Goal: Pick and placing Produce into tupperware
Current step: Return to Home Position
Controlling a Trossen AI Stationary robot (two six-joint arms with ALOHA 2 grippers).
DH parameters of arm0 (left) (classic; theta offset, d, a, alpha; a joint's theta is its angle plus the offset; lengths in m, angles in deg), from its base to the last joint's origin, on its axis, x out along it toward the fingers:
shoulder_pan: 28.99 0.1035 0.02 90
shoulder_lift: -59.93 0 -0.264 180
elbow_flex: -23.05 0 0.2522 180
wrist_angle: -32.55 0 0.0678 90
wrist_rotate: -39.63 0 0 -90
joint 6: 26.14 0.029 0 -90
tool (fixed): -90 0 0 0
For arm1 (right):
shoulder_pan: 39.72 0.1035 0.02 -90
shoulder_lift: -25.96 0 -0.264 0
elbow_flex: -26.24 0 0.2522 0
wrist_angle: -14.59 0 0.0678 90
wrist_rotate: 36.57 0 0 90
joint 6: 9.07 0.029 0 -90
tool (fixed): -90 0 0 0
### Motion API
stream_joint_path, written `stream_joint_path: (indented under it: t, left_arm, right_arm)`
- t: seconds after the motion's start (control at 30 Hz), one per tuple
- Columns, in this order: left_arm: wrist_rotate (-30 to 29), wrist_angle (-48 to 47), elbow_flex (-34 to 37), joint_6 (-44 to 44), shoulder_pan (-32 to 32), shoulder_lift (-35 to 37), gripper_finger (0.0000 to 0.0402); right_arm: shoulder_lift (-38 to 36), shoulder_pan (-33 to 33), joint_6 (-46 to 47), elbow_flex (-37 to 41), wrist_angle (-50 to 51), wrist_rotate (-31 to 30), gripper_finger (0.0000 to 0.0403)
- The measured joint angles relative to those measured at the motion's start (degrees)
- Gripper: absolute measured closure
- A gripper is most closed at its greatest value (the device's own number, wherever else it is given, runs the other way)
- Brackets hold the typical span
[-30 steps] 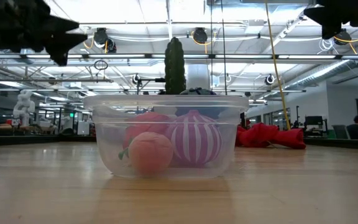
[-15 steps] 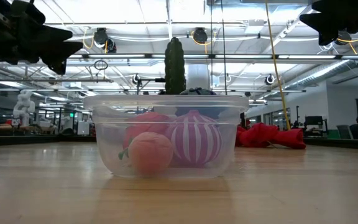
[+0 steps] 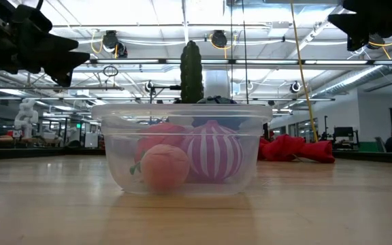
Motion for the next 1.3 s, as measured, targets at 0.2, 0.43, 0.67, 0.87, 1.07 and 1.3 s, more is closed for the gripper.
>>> stream_joint_path:
  t: [0.2, 0.43, 0.67, 0.87, 1.07, 1.3]
  left_arm:
    - [-0.3, 0.1, 0.0, -1.7, 0.0, 0.0, 0.0227]
    - [-1.9, 0.9, 0.0, -1.7, 0.0, 0.0, 0.0227]
    - [-1.9, 2.0, 0.0, -1.6, 0.0, 0.0, 0.0227]
    - [-1.9, 1.8, 0.0, -1.5, 0.0, 0.0, 0.0227]
    - [-1.9, 1.7, 0.0, -0.3, -0.3, 0.0, 0.0227]
    - [-1.9, 2.0, 0.0, 0.1, -0.8, 0.0, 0.0227]
  right_arm:
    - [0.0, 0.0, 0.1, 3.5, -3.2, -0.3, 0.0220]
    - [0.0, 0.0, 0.0, 6.6, -7.2, -0.5, 0.0220]
    - [0.0, -2.7, -1.6, 12.0, -13.7, -3.8, 0.0220]
    - [0.0, -9.9, -1.1, 13.0, -15.0, -2.9, 0.0220]
    - [0.0, -14.2, 0.4, 13.0, -14.9, 3.9, 0.0220]
    - [0.0, -15.0, 2.0, 13.0, -14.9, 5.8, 0.0220]
